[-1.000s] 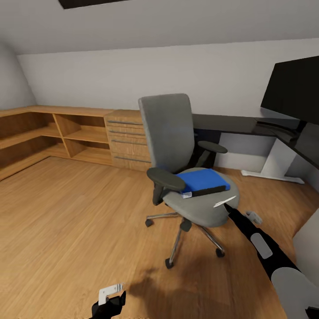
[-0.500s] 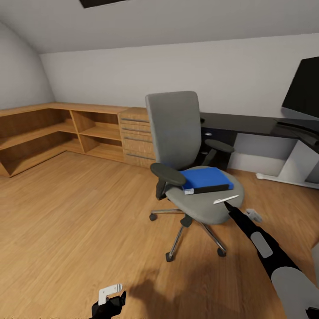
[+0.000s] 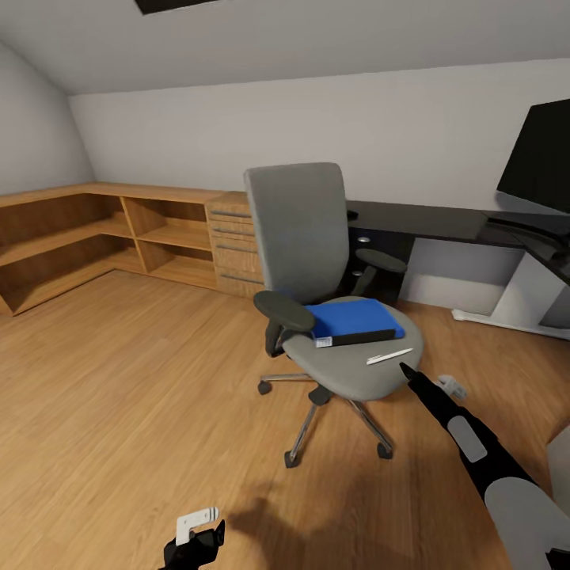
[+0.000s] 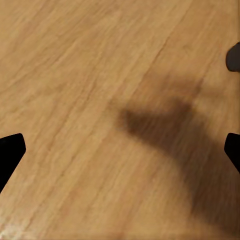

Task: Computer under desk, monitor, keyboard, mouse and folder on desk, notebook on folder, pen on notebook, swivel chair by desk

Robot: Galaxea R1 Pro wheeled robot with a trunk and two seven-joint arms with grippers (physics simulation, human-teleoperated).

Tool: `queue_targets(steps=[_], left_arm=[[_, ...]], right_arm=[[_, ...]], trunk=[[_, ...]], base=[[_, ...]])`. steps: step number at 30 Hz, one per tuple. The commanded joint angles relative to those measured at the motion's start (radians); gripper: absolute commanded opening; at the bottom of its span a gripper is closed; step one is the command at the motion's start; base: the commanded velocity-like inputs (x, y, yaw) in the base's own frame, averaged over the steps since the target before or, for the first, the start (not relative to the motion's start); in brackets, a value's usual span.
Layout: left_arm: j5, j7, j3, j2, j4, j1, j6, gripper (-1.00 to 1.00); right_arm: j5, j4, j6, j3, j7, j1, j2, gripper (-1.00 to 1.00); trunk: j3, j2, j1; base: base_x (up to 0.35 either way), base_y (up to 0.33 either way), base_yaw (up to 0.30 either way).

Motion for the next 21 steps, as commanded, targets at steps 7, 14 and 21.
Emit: queue_targets(steps=[7, 14, 21], left_arm=[[0.007, 0.001, 0.001, -0.001, 0.0, 0.0, -0.002, 1.0], [0.007, 0.001, 0.001, 0.001, 0.0, 0.0, -0.002, 1.0], [0.007, 0.001, 0.001, 0.001, 0.0, 0.0, -0.002, 1.0]], right_arm=[[-0.005, 0.055, 0.011, -0.006, 0.0, 0.0, 0.001, 1.0], [-0.005, 0.055, 0.012, -0.007, 0.0, 0.0, 0.001, 1.0], [-0.005, 0.055, 0.013, -0.007, 0.0, 0.0, 0.002, 1.0]], trunk=[[-0.001, 0.0, 0.0], [-0.001, 0.0, 0.0], [-0.001, 0.0, 0.0]], base=[[0.069, -0.056, 0.0], [0.033, -0.026, 0.05], [0.002, -0.001, 0.156]])
